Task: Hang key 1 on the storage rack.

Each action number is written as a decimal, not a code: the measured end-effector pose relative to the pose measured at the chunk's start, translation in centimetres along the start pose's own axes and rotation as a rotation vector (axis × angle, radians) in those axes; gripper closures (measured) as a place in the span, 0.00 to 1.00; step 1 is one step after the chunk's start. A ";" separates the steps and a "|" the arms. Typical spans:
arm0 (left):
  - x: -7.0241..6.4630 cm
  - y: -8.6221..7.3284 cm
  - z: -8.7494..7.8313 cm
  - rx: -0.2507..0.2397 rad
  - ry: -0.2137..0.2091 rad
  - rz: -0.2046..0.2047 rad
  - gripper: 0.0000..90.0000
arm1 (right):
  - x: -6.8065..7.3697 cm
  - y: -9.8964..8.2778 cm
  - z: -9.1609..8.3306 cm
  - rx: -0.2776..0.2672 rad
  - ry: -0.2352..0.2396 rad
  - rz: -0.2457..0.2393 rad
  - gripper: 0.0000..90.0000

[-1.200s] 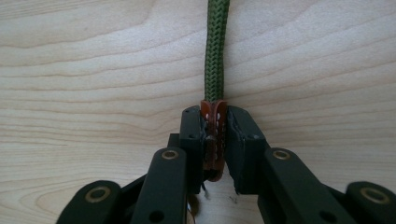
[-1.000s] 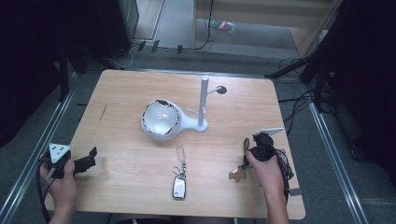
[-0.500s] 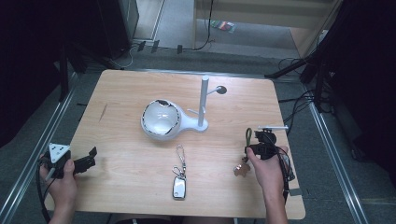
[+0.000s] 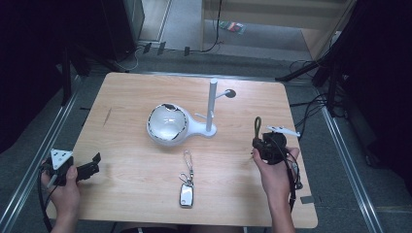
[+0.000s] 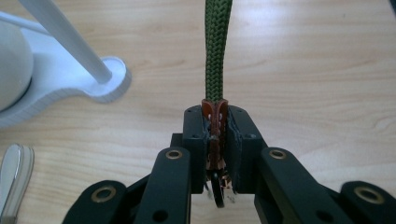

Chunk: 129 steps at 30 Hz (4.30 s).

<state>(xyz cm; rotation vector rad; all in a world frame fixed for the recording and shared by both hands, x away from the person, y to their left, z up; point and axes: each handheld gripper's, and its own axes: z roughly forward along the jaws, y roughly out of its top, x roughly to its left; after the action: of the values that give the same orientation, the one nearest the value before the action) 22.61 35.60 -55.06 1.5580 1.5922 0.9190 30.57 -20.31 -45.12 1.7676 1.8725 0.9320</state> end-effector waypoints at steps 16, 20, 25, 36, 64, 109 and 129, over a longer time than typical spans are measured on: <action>0.0 0.0 0.0 0.001 -0.001 -0.001 0.00 | 2.6 0.6 -0.5 -0.264 -0.041 -0.082 0.89; 0.0 0.0 0.0 -0.001 -0.002 -0.002 0.00 | 3.4 0.9 -0.6 -0.321 -0.041 -0.093 0.89; 0.0 0.0 0.0 0.000 -0.003 -0.003 0.00 | 4.0 1.2 -0.3 -0.373 -0.045 -0.110 0.89; 0.0 0.0 0.0 0.001 -0.004 -0.003 0.00 | 5.2 1.7 1.0 -0.446 -0.084 -0.175 0.89; 0.0 0.0 0.0 -0.003 -0.011 -0.005 0.00 | 8.5 3.4 3.0 -0.418 -0.078 -0.248 0.88; 0.1 0.0 0.0 -0.002 -0.015 -0.011 0.00 | 11.1 1.9 5.7 -0.352 -0.019 -0.327 0.87; 0.1 0.0 0.0 0.001 -0.018 -0.015 0.00 | 11.1 0.6 4.8 -0.259 -0.010 -0.360 0.64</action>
<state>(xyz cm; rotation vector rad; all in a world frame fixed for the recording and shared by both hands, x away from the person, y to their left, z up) 22.58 35.70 -55.06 1.5491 1.5902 0.8939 33.01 -8.48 -46.36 1.2312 1.8815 0.9703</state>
